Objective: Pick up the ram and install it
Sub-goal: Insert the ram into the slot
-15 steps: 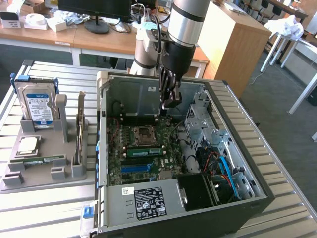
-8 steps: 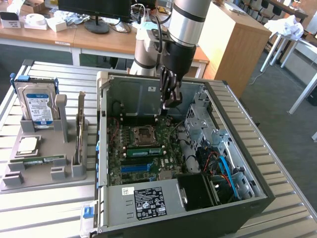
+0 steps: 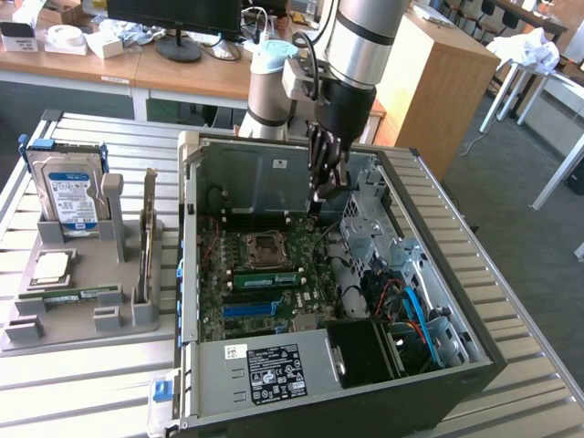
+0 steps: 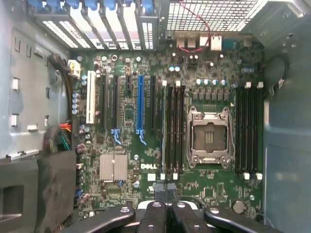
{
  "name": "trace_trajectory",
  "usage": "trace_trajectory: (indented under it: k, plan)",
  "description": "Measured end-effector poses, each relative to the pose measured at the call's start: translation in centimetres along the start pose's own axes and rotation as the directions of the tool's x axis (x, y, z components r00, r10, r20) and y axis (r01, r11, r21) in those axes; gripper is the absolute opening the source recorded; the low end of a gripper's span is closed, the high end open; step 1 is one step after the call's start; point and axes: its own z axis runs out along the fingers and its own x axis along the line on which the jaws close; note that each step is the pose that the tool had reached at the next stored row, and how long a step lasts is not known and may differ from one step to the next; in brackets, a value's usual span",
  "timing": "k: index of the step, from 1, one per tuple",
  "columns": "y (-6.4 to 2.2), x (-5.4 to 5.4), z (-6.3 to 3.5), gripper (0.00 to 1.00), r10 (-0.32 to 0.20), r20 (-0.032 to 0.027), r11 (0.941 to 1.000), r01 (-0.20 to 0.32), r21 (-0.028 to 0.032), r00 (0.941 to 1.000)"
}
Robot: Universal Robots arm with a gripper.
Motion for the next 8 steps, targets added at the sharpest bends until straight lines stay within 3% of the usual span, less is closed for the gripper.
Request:
trace_trajectory:
  k: [8]
  plan:
    - [0.00,0.00,0.03,0.10,0.000,0.0002,1.0000,0.000,0.0007,1.0000]
